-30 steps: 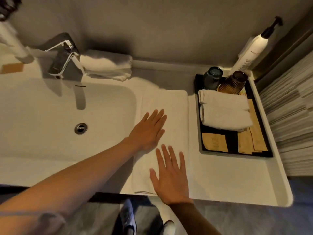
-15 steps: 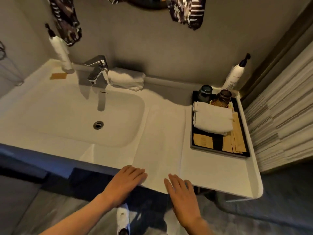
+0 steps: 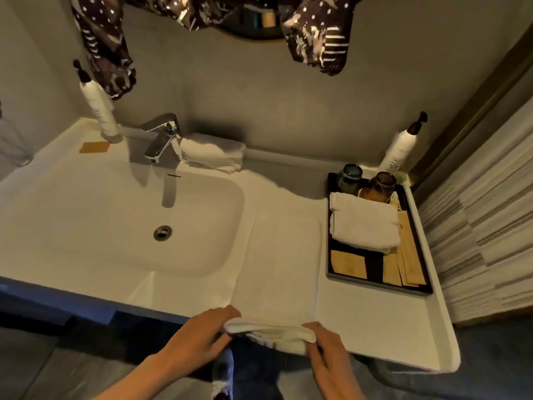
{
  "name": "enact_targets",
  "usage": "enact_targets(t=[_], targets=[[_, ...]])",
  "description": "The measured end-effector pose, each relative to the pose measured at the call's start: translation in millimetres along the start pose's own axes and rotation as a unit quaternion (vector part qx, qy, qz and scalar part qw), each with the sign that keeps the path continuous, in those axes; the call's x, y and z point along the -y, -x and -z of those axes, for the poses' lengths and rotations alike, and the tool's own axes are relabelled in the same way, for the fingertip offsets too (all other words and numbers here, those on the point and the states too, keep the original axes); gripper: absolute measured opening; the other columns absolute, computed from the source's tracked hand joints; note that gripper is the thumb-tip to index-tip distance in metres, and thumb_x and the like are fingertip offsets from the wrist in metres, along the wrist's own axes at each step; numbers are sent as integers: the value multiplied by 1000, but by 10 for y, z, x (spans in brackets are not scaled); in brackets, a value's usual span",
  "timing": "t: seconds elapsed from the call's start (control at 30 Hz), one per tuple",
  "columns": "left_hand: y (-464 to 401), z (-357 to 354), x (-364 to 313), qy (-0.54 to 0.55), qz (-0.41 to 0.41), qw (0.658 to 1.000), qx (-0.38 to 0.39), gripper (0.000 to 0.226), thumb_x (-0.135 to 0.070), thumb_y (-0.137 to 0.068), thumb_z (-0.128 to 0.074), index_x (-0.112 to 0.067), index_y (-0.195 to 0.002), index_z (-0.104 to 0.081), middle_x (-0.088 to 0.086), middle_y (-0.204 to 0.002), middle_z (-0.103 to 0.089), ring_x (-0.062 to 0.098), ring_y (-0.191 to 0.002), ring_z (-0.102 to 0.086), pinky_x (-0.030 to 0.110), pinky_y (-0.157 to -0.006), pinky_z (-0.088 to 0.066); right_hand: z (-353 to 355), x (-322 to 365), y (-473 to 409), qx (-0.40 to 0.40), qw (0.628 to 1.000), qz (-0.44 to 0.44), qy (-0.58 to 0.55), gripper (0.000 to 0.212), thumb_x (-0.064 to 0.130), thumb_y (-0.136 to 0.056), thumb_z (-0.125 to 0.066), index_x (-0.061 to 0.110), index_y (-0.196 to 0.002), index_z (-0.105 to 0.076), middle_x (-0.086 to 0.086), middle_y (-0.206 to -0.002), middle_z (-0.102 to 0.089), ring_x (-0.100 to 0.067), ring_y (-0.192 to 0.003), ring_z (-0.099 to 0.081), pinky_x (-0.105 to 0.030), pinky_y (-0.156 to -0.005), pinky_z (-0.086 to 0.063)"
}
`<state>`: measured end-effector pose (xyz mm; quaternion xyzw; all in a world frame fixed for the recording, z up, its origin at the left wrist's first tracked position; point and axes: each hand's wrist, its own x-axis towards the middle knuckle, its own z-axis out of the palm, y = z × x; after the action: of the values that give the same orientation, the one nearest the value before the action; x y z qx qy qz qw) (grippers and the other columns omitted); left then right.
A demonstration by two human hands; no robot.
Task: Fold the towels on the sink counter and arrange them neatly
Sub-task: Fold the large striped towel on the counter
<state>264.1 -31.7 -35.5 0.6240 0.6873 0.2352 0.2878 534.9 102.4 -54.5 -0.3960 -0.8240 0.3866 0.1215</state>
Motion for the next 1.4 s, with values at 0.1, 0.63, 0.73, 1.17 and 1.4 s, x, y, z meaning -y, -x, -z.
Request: enact_targets(t=[0.1,0.63,0.73,1.17,1.4], targets=[[-419,383,-119,137,63,984,-91,10,-42,-99,-54,-39,-109,-54,-12,-88,-71,8,-81,-68,34,-72,-54,281,360,-523,-30,993,-47,-102,23,20,-99,-51,39,-106,-61,11,-87,-69,-3,-79,-63,-18,-71,-49],[-2119,106,534,-208,-124,969,56,56,-41,-107,-20,-21,-159,-11,-2,-166,-4,12,-152,4,38,-123,-2,-303,312,-1911,-90,965,-47,242,54,33,-100,-29,16,-151,-33,4,-157,-25,-14,-147,-25,-38,-119,-15],[-2274,132,603,-218,-130,966,44,60,-43,-105,-22,-23,-159,-3,-6,-165,3,8,-151,9,37,-123,2,-311,197,-2048,-65,956,-60,280,62,38,-97,-28,16,-155,-21,3,-162,-15,-13,-150,-10,-41,-121,-12],[-1694,308,409,-179,-183,966,45,55,-52,-101,-36,-20,-144,-48,1,-154,-41,19,-147,-27,43,-122,-19,-92,356,-1165,-173,976,-73,107,36,37,-98,-43,26,-130,-53,9,-139,-50,-9,-131,-41,-40,-108,-39],[-1381,154,392,-206,-119,971,-23,51,-32,-90,-65,-17,-137,-54,2,-142,-55,20,-131,-49,38,-109,-43,-122,98,-1041,-22,963,17,270,58,25,-82,-69,21,-137,-50,-2,-141,-54,-20,-128,-52,-40,-108,-43]])
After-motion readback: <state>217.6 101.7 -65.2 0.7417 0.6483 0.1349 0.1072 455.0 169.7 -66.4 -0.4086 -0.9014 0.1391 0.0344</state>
